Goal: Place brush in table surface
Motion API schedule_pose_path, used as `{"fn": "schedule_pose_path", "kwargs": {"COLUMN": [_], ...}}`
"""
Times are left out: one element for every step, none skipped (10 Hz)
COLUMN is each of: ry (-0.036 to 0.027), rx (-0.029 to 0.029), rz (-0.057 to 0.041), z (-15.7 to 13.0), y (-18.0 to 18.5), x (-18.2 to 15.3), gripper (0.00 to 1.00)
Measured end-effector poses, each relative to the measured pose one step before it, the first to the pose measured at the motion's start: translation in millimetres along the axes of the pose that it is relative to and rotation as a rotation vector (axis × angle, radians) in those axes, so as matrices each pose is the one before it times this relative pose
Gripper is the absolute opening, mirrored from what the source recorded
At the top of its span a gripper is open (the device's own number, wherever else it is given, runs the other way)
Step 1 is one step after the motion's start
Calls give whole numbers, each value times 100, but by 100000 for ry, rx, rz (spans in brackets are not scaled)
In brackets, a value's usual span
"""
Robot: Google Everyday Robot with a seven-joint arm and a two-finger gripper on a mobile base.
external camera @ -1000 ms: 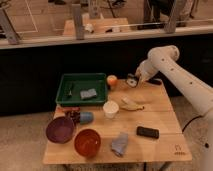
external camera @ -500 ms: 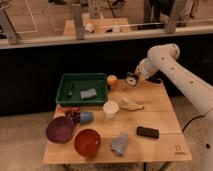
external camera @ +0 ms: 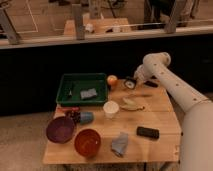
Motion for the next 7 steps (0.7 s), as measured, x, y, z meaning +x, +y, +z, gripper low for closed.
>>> {"fn": "schedule_pose_path", "kwargs": {"ry": [1404,1029,1995,2538,1842,2080,678], "rx": [-655,-879,-1405,-2053,-1455,-2043,-1379], "rz": [756,432,990,1128,614,807,700], "z": [1039,1067,1196,1032,586,857,217], "y": [159,233,281,256,270,597,249], "x": [829,301,390,303,306,538,315], "gripper": [0,0,5,17,25,37,47]}}
